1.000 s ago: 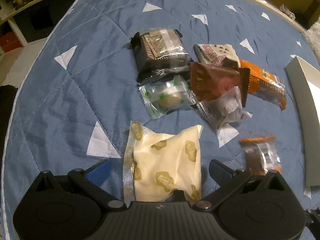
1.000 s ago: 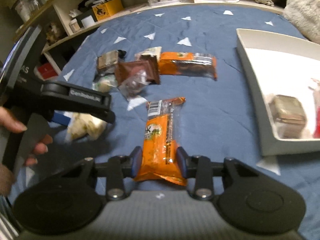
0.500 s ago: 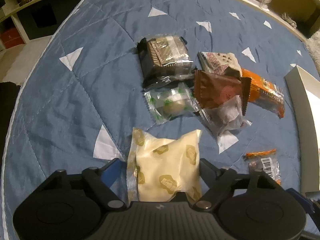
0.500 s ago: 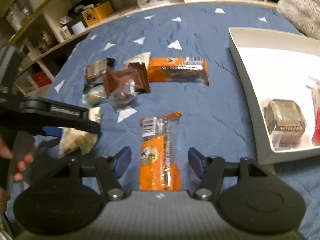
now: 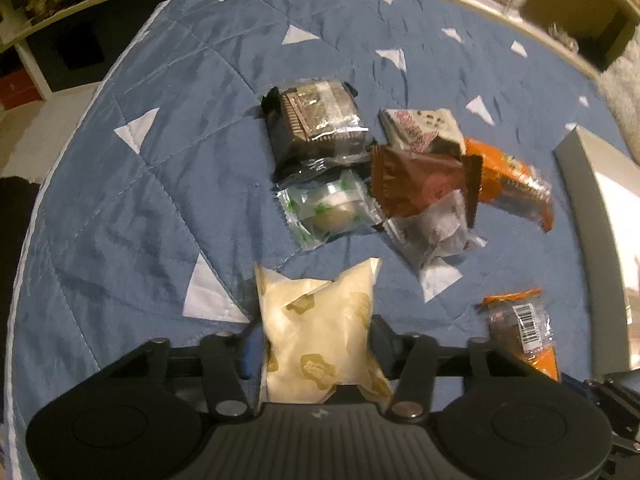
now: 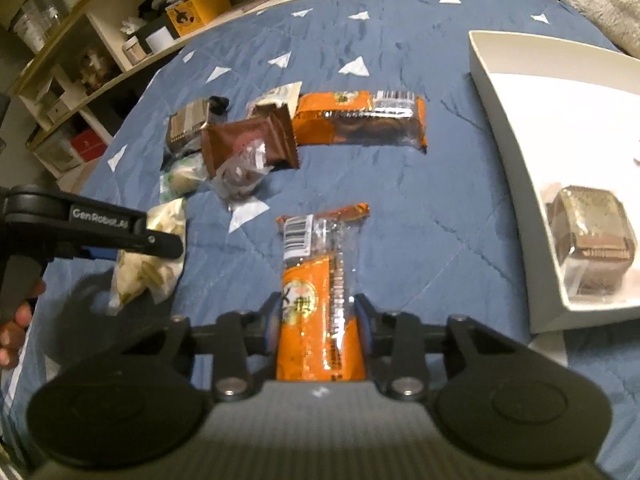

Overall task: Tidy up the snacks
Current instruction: 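Carry both snacks into the white tray and open both tools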

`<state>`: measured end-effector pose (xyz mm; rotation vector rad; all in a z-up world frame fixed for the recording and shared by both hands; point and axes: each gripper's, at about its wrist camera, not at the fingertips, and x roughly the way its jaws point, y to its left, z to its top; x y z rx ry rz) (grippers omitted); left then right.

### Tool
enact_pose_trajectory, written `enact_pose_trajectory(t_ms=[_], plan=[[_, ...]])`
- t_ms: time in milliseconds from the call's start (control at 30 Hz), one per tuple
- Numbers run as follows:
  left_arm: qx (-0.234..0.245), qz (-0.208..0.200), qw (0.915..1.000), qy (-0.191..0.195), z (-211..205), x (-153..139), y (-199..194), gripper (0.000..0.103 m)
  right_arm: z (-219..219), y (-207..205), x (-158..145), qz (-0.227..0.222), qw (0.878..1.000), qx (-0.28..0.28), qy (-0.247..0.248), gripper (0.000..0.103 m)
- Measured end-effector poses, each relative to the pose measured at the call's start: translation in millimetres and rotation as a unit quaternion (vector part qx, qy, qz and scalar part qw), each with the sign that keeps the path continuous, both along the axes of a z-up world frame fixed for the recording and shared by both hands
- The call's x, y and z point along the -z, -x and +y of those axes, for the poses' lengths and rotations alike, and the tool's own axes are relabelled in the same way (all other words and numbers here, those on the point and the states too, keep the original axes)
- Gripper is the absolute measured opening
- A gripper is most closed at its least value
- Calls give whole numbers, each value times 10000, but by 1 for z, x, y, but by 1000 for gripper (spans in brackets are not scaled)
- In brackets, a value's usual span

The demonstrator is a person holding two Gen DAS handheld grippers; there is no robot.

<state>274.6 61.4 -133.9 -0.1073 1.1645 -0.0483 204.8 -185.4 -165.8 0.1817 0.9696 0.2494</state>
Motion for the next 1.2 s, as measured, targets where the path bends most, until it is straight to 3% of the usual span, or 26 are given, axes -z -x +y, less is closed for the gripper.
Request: enact_pose_trajectory(t_ms=[100, 700, 1200], plan=[[-42, -145, 9999, 81, 0, -7, 5, 45, -4, 1, -6, -126, 9999, 61, -18, 42], [240, -1331, 9893, 555, -29, -78, 41, 45, -69, 9, -78, -943, 9948, 388, 37, 42], [1028, -1545, 9797, 759, -138, -101, 43, 45, -174, 27, -103, -1193, 9872, 980, 394, 43]])
